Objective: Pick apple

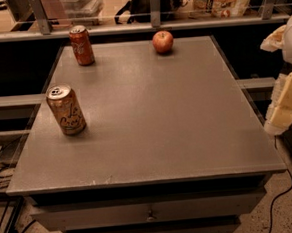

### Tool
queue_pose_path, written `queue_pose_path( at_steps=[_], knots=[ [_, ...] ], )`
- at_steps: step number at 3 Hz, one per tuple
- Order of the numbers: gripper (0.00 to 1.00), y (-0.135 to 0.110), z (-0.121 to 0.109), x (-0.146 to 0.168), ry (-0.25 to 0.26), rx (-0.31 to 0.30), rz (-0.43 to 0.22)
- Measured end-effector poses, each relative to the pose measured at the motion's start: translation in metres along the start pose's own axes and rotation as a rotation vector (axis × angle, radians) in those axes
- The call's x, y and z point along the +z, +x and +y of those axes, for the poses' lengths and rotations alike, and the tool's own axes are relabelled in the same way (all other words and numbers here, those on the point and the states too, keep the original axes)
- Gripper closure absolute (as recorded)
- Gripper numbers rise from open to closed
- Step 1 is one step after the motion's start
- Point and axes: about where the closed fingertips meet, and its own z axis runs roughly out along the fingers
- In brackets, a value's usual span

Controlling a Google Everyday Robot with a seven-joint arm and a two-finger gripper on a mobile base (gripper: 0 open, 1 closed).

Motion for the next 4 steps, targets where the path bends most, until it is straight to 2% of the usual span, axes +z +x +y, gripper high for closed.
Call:
queue_pose_path(
  at_steps=[1,2,4],
  knots=[
    [0.0,-0.002,-0.01,0.002,0.005,0.033,-0.066],
    [0.0,-0.006,-0.029,0.003,0.031,0.06,-0.131],
    [0.0,-0.009,-0.083,0.005,0.135,0.111,-0.221]
  ],
)
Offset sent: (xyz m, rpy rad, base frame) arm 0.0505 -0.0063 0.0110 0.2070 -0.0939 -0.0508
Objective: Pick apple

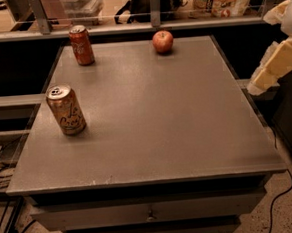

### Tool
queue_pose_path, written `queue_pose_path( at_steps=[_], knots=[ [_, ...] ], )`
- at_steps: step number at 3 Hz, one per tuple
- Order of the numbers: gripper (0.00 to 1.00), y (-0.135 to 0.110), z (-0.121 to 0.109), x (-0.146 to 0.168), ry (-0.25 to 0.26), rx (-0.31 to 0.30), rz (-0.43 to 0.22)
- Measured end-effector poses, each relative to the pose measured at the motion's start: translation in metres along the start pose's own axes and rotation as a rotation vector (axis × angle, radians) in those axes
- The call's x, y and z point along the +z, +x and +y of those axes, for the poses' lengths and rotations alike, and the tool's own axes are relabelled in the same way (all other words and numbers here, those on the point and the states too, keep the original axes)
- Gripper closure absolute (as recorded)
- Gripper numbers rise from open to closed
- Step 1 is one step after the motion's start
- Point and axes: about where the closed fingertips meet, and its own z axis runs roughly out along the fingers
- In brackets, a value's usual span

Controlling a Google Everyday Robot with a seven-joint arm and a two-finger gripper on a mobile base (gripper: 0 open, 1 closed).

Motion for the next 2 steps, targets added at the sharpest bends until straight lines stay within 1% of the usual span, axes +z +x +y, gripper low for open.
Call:
queue_pose_path(
  at_steps=[1,2],
  knots=[
    [0.0,0.0,0.0,0.0,0.0,0.0,0.0],
    [0.0,-0.0083,-0.0092,0.0066,0.032,0.026,-0.048]
  ],
)
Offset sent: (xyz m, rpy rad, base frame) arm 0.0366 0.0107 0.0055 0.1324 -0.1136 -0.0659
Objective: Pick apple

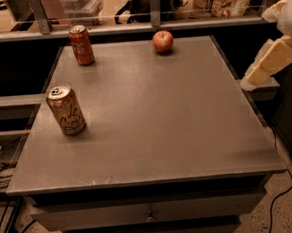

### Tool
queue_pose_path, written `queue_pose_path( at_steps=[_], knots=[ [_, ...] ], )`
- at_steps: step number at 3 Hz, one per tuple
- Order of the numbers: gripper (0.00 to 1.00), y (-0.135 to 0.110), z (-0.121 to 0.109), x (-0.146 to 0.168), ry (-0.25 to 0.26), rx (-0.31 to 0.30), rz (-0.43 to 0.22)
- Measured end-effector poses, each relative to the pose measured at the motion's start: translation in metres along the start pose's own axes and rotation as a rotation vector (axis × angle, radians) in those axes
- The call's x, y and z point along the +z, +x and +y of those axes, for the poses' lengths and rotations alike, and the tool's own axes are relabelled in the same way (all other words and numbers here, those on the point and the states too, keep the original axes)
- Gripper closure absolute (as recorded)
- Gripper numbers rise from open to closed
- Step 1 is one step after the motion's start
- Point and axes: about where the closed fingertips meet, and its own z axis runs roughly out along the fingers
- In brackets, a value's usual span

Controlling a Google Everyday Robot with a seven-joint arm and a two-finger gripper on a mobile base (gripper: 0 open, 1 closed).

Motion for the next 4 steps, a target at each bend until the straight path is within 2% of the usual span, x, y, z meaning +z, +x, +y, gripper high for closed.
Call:
queue_pose_path(
  at_steps=[1,2,3,4],
  knots=[
    [0.0,-0.019,-0.021,0.019,0.034,0.03,-0.114],
    [0.0,-0.035,-0.038,0.051,0.03,0.05,-0.18],
    [0.0,-0.048,-0.048,0.088,-0.001,0.062,-0.207],
    [0.0,-0.069,-0.081,0.154,-0.029,0.101,-0.237]
  ],
)
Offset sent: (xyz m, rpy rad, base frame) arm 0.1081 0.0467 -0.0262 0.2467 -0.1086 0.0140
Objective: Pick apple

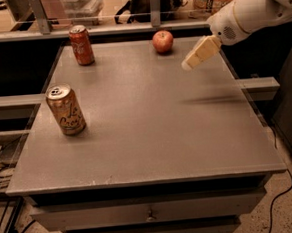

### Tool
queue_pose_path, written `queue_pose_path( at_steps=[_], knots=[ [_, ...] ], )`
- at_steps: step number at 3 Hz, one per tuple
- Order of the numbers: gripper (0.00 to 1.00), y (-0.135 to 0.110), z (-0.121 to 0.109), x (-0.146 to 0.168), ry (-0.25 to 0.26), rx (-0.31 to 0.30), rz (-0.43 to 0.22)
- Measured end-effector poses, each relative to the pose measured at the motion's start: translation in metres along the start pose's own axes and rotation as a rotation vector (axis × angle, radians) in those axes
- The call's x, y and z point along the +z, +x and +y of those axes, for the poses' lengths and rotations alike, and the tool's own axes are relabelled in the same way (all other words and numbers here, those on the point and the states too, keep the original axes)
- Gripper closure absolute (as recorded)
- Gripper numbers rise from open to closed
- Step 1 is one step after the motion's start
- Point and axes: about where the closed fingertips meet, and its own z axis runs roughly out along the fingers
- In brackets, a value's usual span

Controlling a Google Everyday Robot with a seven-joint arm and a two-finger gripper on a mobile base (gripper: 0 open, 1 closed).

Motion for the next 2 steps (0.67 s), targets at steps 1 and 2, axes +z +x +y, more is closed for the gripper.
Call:
queue_pose_path(
  at_steps=[1,2],
  knots=[
    [0.0,0.0,0.0,0.0,0.0,0.0,0.0],
    [0.0,-0.0052,-0.004,0.0091,0.025,0.02,-0.012]
  ],
)
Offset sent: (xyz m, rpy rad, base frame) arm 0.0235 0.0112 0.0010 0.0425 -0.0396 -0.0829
